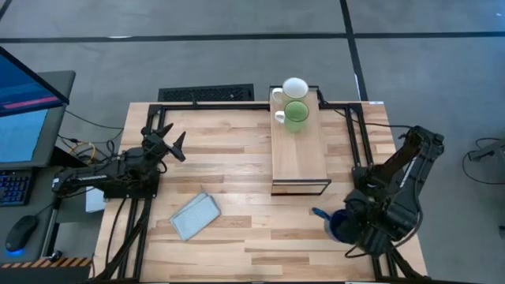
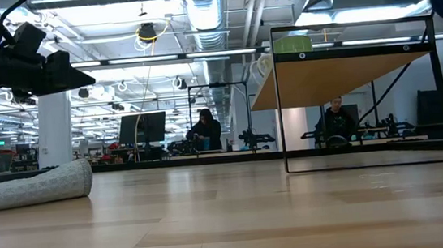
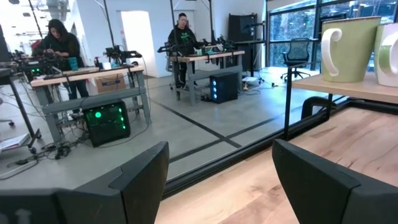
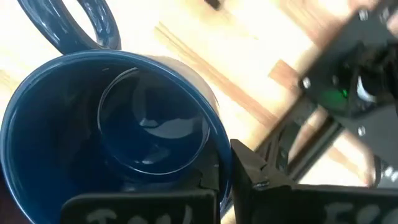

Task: Stack small to large cups/mugs on shelf
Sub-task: Put the blue mug on the shelf

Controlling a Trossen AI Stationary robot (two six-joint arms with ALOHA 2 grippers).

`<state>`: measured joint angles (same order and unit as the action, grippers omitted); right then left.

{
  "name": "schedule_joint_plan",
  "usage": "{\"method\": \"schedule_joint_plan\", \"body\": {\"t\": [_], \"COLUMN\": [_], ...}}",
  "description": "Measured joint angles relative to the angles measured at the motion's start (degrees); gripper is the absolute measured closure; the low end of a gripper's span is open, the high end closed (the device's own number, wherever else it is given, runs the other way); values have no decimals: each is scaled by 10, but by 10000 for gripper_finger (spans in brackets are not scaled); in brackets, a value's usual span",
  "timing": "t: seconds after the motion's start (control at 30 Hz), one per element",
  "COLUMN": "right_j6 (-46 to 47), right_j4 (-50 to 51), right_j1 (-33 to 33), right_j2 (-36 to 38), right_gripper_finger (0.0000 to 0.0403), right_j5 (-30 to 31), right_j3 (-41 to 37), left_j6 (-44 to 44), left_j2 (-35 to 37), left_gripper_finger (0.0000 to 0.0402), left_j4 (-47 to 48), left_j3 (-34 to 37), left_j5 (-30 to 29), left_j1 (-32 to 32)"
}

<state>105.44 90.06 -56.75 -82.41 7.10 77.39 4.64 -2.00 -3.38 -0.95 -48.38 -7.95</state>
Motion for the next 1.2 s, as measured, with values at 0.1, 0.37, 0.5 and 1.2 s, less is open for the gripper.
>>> {"method": "schedule_joint_plan", "body": {"t": [0.1, 0.37, 0.5, 1.2], "right_j6": [-53, -226, -327, -796], "right_j4": [0, 0, 1, 0], "right_j1": [23, 106, 157, 487], "right_j2": [0, 0, 0, 0], "right_gripper_finger": [377, 377, 377, 377], "right_j5": [34, 108, 133, 191], "right_j3": [14, 59, 86, 239], "left_j6": [-7, -21, -21, -21], "left_j2": [0, 0, 0, 0], "left_gripper_finger": [124, 124, 124, 124], "left_j4": [0, 0, 0, 0], "left_j3": [0, 0, 0, 1], "left_j5": [0, 0, 0, 0], "left_j1": [0, 0, 0, 0]}}
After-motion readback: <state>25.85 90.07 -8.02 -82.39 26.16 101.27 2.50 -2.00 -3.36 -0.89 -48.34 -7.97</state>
